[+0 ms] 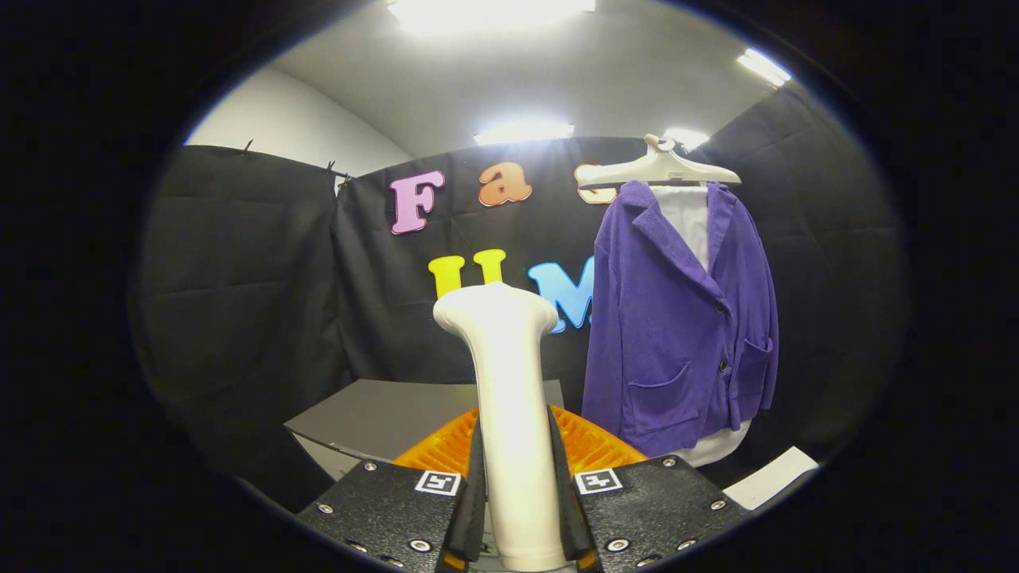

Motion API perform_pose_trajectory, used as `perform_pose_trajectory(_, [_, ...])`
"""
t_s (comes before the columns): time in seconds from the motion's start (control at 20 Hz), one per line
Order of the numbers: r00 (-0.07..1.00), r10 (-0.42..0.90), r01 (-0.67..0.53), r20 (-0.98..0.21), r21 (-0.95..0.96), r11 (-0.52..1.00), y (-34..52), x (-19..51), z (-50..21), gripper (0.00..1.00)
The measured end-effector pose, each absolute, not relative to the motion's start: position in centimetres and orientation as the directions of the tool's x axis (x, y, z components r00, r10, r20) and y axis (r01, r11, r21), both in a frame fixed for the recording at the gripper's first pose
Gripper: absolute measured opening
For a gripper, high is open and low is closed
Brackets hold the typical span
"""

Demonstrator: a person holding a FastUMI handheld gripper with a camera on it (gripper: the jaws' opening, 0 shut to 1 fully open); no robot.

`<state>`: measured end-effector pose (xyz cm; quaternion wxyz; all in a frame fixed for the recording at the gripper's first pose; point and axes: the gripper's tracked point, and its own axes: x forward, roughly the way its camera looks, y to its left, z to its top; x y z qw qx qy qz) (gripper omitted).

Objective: Iron the clothes twice with a garment steamer, once on the left side and once on the right side.

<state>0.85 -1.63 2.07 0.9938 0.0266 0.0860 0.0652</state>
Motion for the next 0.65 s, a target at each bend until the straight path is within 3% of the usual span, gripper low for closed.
perform_pose_trajectory(0.2, [0.984, 0.078, -0.081, -0.16, -0.012, 0.997, -0.9, 0.6, 1.2, 0.36])
perform_pose_trajectory(0.65, [0.983, 0.1, -0.104, -0.157, -0.023, 0.994, 2.6, -0.7, 0.8, 0.34])
